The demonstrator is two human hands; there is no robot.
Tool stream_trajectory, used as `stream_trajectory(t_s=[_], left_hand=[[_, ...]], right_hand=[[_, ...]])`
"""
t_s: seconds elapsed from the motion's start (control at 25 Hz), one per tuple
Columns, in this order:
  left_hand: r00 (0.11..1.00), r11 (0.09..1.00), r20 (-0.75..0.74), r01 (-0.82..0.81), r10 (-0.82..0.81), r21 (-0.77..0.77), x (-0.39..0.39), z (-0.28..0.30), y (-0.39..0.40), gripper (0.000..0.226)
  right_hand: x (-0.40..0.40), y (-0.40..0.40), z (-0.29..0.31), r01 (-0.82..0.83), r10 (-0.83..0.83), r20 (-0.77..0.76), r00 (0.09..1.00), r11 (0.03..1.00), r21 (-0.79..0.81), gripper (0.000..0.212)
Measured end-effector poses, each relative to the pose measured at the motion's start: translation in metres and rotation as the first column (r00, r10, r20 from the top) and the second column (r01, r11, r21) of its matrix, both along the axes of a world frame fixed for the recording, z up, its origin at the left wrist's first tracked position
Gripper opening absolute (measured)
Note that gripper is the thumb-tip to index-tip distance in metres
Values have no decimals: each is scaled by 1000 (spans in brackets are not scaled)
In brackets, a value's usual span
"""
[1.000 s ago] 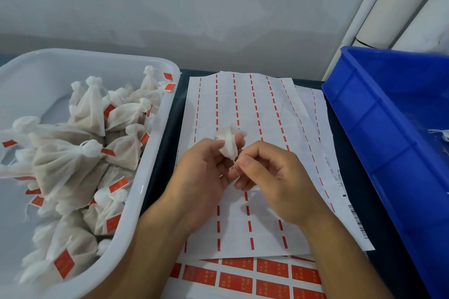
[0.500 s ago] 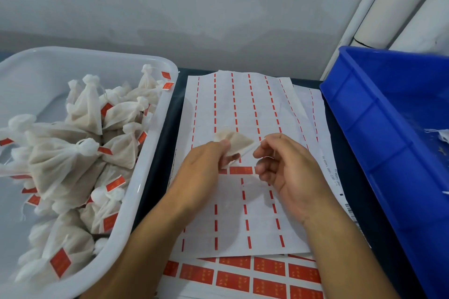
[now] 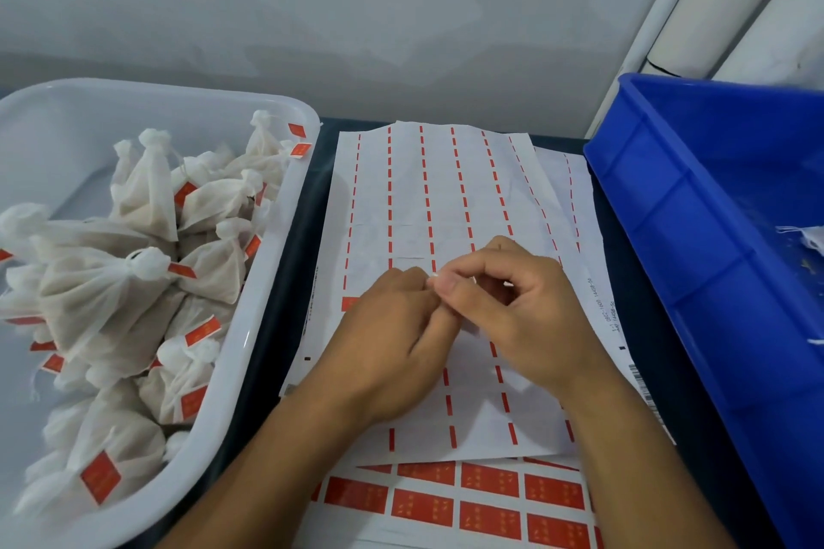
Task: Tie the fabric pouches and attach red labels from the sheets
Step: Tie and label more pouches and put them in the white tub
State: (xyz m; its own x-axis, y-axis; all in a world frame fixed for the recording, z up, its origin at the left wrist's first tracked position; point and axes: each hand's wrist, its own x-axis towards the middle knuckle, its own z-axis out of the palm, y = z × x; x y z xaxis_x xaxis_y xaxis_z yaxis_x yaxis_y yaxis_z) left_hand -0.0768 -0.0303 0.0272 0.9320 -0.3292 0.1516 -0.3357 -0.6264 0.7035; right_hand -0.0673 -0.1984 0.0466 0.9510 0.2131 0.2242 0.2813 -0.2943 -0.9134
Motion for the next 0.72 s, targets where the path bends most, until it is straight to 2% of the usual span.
stream_trajectory(t_s=[0.12,0.28,0.52,0.6,0.72], left_hand=[[998,988,-40,33,-39,-149,1,2,-1,44],[996,958,-84,-30,7,-284,-1,7,-3,39],[941,936,-327,-192,90,-294,1,11,1,35],[925,932,-365,-217,102,-289,3,12,3,45],[905,904,-411,-264,111,-338,4,17,5,45]], right_hand=[[0,-3,-2,-4,5,19,1000,999,-37,14],[3,-6,-3,-73,79,40,996,988,-135,27],[3,-8,-6,-52,52,0,999,998,-20,17],[2,-10,-4,-69,70,23,997,997,-27,15],[2,-8,-4,-110,116,61,991,990,-93,16]])
